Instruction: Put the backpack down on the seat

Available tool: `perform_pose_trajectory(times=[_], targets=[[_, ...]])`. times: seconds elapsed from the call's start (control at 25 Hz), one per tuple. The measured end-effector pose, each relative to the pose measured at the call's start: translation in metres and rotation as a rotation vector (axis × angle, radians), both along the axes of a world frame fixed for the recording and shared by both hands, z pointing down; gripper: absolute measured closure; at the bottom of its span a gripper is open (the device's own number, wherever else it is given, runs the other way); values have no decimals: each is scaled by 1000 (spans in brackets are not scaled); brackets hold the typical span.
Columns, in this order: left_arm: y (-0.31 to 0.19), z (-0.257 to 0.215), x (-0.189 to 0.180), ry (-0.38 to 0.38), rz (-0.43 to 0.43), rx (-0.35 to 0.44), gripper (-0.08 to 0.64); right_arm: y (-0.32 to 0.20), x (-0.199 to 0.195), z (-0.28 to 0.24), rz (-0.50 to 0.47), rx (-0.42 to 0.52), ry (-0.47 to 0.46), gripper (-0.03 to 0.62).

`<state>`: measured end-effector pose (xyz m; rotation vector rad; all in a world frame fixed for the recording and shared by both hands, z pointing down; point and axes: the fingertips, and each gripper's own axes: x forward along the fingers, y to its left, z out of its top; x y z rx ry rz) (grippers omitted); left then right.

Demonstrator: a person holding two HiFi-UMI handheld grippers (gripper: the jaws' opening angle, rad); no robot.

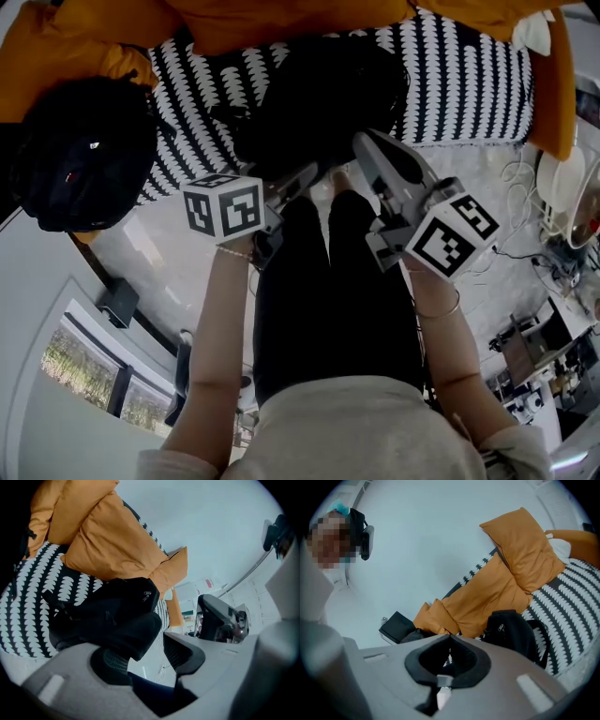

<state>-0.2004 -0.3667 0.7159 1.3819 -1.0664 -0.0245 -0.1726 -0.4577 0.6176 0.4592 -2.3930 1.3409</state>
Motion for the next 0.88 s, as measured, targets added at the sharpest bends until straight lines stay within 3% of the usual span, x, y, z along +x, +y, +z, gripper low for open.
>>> perform_pose_trajectory(times=[0.16, 0.48, 0.64, 0.88], targets=[[17, -7, 4, 7, 25, -39, 370, 2, 1, -12, -3, 10, -1, 589], [42, -19, 3, -63, 115, -101, 356, 4, -7, -40, -29, 46, -27, 589], [55, -25, -1, -121, 149, -137, 344, 8, -8, -47, -35, 54, -33, 589], [70, -44, -17, -274, 209, -170, 339, 11, -6, -64, -38, 75, -43, 589]])
